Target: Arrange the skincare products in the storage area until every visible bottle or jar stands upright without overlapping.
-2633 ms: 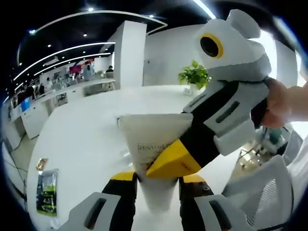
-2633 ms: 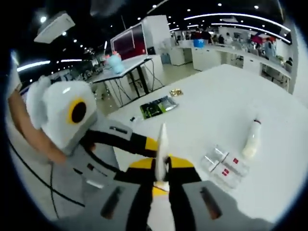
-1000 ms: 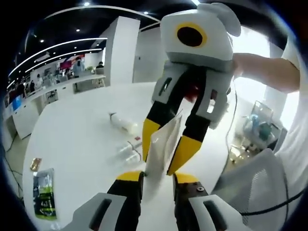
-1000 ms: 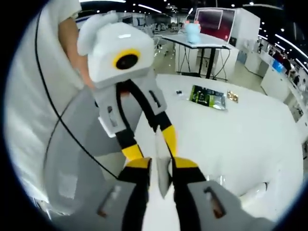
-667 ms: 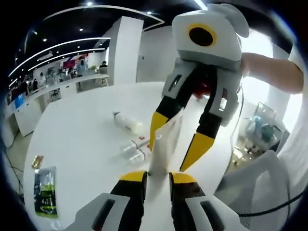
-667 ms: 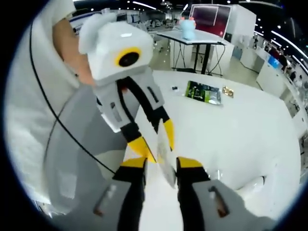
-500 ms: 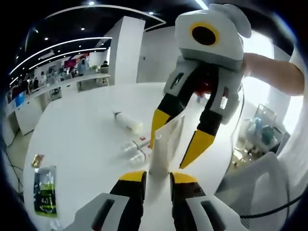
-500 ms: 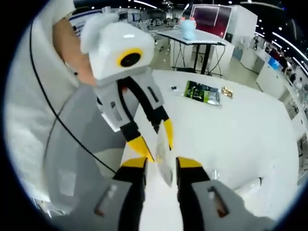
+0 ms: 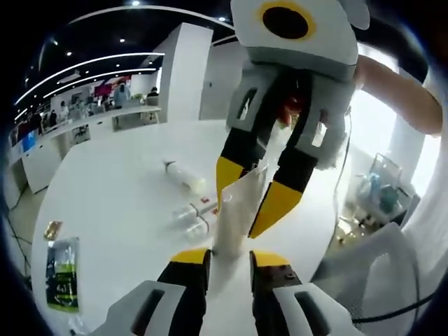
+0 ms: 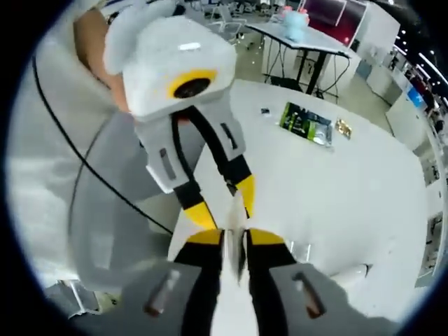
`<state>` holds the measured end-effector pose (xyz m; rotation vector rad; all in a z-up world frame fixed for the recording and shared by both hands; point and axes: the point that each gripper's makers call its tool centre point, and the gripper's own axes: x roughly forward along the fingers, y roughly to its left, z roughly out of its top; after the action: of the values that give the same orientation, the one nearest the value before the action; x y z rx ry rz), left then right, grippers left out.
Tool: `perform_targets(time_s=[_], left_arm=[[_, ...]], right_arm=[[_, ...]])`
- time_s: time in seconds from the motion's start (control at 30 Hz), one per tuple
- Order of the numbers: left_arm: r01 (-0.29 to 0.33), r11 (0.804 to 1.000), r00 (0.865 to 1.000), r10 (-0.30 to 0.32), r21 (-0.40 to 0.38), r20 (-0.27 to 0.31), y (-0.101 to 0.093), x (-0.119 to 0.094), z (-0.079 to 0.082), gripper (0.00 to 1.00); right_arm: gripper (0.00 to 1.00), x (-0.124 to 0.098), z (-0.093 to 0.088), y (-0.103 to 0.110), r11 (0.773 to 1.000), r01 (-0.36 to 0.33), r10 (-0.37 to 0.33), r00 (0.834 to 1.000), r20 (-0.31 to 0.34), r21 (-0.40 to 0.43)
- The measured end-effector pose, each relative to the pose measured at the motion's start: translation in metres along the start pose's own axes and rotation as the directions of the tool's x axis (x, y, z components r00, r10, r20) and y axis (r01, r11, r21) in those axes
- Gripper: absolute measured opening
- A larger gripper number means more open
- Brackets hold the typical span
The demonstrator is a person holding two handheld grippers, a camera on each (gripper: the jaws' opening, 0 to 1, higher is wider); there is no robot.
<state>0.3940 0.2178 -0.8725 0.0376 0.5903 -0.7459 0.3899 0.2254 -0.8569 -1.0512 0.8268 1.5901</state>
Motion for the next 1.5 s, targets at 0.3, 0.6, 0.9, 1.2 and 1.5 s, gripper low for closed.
perform_targets(time_s=[0.3, 0.6, 0.9, 1.2, 1.5], left_arm=[[0.008, 1.0, 1.0, -0.008, -0.024, 0.006, -0.001, -0.002, 0.001, 0.27], [-0.022, 0.999, 1.0, 0.022, -0.035, -0.006, 0.01, -0.022, -0.012, 0.3], [-0.1, 0.994, 0.995, 0.099, -0.054, -0.009, 0.037, -0.054, -0.022, 0.31], [-0.165, 0.986, 0.986, 0.165, -0.001, -0.016, 0.073, -0.091, -0.022, 0.39], [-0.279, 0.945, 0.956, 0.29, 0.173, -0.047, 0.102, -0.111, -0.048, 0.4]], right_arm=[[0.08, 0.003, 0.0, 0.0, 0.999, -0.036, 0.037, 0.998, -0.051, 0.024], [0.07, -0.004, 0.008, -0.007, 1.0, -0.023, 0.024, 0.999, -0.047, 0.021], [0.07, -0.039, 0.026, -0.042, 1.0, 0.022, -0.023, 0.999, -0.027, -0.016], [0.07, -0.069, 0.035, -0.097, 0.995, 0.081, -0.083, 0.996, -0.034, -0.052], [0.07, -0.074, 0.029, -0.157, 0.994, 0.098, -0.102, 0.993, -0.064, -0.053]])
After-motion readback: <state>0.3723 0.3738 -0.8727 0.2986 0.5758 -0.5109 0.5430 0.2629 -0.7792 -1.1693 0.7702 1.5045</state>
